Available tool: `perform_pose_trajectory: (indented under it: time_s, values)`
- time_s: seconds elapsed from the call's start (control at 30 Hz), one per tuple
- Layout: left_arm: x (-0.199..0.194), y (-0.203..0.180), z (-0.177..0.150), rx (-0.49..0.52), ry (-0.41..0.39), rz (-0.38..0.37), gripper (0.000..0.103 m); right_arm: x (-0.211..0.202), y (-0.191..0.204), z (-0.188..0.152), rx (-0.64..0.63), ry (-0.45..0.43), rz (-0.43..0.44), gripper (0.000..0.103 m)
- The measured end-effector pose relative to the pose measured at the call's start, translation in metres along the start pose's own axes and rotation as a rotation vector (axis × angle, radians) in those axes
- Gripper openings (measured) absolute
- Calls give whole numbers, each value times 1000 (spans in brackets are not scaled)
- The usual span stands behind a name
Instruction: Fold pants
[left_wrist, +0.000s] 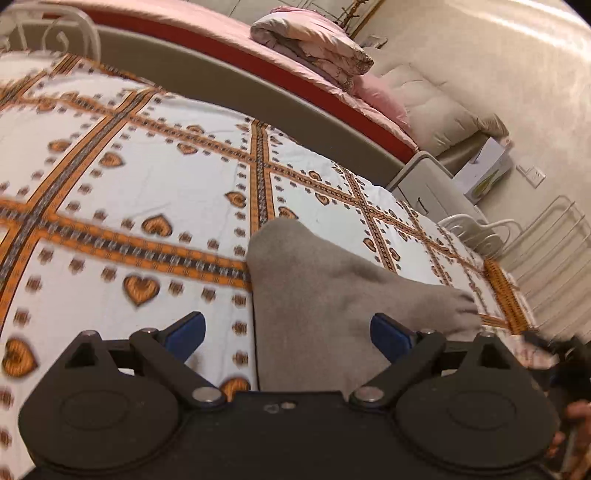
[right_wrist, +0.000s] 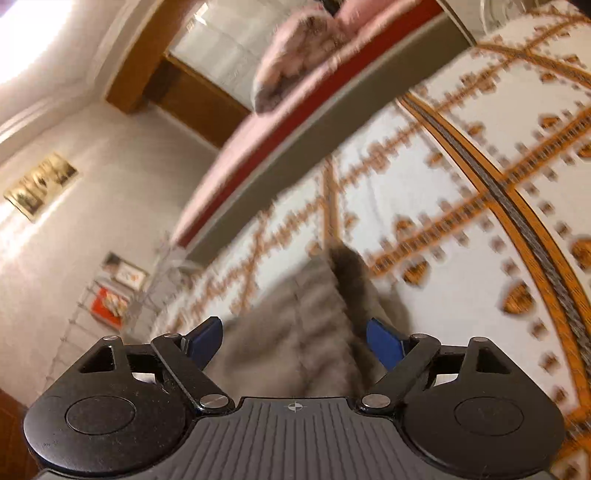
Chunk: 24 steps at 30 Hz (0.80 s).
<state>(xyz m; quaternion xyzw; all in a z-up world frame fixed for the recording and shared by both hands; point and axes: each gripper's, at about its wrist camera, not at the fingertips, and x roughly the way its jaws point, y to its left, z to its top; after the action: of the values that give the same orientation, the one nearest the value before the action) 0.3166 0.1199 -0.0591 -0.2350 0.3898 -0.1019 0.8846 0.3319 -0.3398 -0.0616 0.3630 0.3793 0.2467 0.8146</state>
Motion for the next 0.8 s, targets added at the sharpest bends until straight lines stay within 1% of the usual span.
perform_pose_trajectory:
  time_s: [0.07, 0.13, 0.2, 0.33, 0.43, 0.5, 0.53, 0.63, 0.7, 0.8]
  values:
    - [-4, 0, -4, -2, 15, 14, 90, -4, -9, -10, 4, 38, -32, 85]
    - [-7, -2, -8, 15, 46, 46, 90, -9, -16, -19, 6, 62, -60, 85]
    - [-9, -7, -13, 50, 74, 91, 90, -12, -20, -26, 5, 87, -66, 85]
    - [-13, -12, -25, 104, 100, 125, 90, -15, -21, -39, -19, 133, -77, 85]
    - [-14, -13, -35, 88, 99, 131, 90, -8, -24, -48, -13, 179, -84, 85]
    - [-12, -14, -42, 59, 80, 111, 90, -5, -25, -50, -6, 179, -81, 85]
    - [-9, -15, -45, 45, 71, 111, 89, -3, -25, -50, 2, 176, -73, 87]
    - [-1, -19, -53, 35, 24, 118, 89, 2, -28, -50, 34, 175, -48, 99]
    - [2, -20, -53, 35, 15, 115, 89, 4, -28, -50, 44, 171, -43, 100]
    - [6, -22, -47, 34, 25, 101, 88, 7, -24, -49, 19, 169, -49, 100]
